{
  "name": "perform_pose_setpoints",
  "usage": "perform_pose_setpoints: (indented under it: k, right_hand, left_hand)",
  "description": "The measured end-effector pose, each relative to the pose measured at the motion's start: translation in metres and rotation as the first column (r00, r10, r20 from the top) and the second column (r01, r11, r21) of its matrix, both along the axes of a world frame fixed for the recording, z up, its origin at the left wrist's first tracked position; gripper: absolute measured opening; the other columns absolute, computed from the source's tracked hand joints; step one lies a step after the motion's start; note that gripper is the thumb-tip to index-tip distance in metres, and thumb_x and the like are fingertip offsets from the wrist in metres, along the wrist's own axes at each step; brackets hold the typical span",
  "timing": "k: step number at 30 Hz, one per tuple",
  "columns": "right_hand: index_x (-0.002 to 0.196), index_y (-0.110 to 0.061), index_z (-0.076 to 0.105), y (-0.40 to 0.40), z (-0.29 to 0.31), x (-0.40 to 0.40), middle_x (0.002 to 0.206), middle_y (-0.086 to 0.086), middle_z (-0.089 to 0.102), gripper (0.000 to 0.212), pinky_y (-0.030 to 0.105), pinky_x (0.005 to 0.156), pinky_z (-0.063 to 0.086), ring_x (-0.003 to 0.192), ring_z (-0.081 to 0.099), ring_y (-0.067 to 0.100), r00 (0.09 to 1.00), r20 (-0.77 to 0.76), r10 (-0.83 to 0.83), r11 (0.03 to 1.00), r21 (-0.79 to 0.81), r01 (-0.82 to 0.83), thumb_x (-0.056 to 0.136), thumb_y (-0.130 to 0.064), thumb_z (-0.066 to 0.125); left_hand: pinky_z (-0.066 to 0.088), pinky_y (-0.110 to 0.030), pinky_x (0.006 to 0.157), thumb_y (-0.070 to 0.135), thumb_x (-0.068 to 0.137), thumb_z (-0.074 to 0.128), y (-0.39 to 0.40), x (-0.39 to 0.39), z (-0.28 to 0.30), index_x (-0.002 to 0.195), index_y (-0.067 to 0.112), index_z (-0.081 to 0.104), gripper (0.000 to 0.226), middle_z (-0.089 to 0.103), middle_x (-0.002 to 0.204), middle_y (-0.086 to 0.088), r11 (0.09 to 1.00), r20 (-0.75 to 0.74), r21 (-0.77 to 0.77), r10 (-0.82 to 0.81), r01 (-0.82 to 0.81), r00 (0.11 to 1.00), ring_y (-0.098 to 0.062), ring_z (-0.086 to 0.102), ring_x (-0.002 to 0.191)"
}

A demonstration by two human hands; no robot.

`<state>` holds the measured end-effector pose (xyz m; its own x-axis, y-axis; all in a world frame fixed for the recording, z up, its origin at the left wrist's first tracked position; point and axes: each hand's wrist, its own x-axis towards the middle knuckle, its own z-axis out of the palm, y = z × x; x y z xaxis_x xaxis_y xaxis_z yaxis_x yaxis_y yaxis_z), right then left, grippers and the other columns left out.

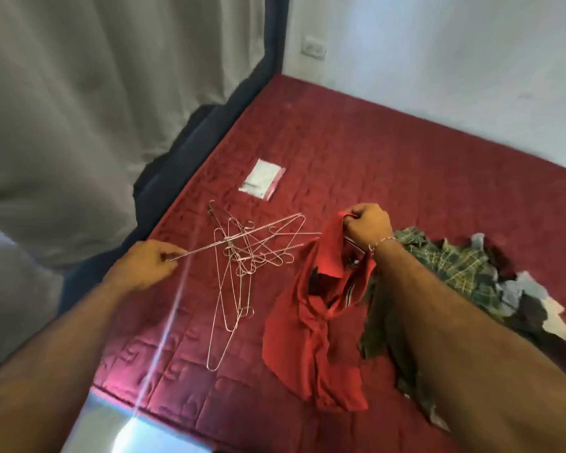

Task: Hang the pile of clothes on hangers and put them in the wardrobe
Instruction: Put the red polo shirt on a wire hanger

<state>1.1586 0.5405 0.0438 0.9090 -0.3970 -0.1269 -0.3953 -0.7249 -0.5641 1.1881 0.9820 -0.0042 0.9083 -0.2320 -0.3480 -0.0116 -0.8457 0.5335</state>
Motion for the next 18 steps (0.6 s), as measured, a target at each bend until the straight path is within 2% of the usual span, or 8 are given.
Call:
perform_pose_setpoints:
  k: [2,5,8,12,15,18]
  right_hand:
    - [0.075,-0.012,0.075,-0.009,0.02,-0.005,0.073,0.008,0.071,0.02,0.027,0.063,0.037,0.079,0.065,0.025,0.999,0.032,-0.016,1.0,-0.003,0.016,0.088,-0.013,0.06]
    - [0.084,-0.011,0.079,-0.027,0.052,-0.01,0.082,0.01,0.075,0.019,0.032,0.071,0.05,0.085,0.069,0.026,0.999,0.049,0.013,1.0,-0.028,-0.012,0.088,-0.014,0.061]
    - [0.08,-0.02,0.078,-0.042,0.082,-0.011,0.083,0.002,0.075,0.017,0.027,0.073,0.048,0.084,0.068,0.02,0.998,0.038,0.053,0.999,-0.015,-0.052,0.089,-0.015,0.063]
    - [0.075,-0.019,0.078,-0.052,0.116,-0.009,0.08,0.006,0.076,0.017,0.033,0.075,0.056,0.077,0.068,0.02,0.995,0.058,0.083,0.996,0.017,-0.084,0.089,-0.016,0.067]
    - [0.073,-0.012,0.078,-0.052,0.144,-0.012,0.075,0.01,0.075,0.018,0.039,0.072,0.058,0.067,0.063,0.017,0.992,0.092,0.083,0.996,0.013,-0.084,0.087,-0.016,0.068]
    - [0.067,-0.015,0.077,-0.053,0.175,-0.012,0.064,0.0,0.069,0.021,0.032,0.063,0.052,0.062,0.06,0.014,0.989,0.093,0.113,0.994,-0.019,-0.112,0.086,-0.015,0.069]
  left_hand:
    - [0.052,-0.029,0.07,0.007,0.094,0.067,-0.006,0.01,0.027,0.093,0.042,0.081,0.037,0.078,0.082,0.007,0.992,-0.005,-0.075,-0.103,0.102,0.995,-0.014,0.07,0.072]
    - [0.047,-0.024,0.056,-0.006,0.095,0.058,-0.023,0.011,0.075,0.093,0.022,0.084,0.038,0.076,0.073,-0.002,0.962,-0.062,-0.124,-0.251,0.242,0.966,-0.012,0.06,0.055]
    - [0.049,-0.025,0.055,-0.004,0.096,0.057,-0.052,0.012,0.116,0.092,0.018,0.084,0.034,0.076,0.071,-0.003,0.93,-0.06,-0.093,-0.362,0.355,0.93,-0.013,0.061,0.052]
    - [0.051,-0.021,0.055,0.005,0.094,0.06,-0.097,0.01,0.155,0.088,0.02,0.082,0.027,0.075,0.066,0.005,0.892,0.006,0.03,-0.451,0.451,0.892,-0.012,0.067,0.054]
    - [0.06,-0.033,0.062,0.008,0.091,0.058,-0.125,0.01,0.176,0.081,0.024,0.081,0.029,0.075,0.067,0.006,0.861,0.021,0.104,-0.502,0.498,0.864,-0.022,0.072,0.062]
    - [0.059,-0.034,0.063,0.016,0.091,0.056,-0.152,0.013,0.195,0.073,0.014,0.074,0.025,0.073,0.063,0.003,0.847,0.11,0.242,-0.509,0.474,0.853,-0.014,0.069,0.058]
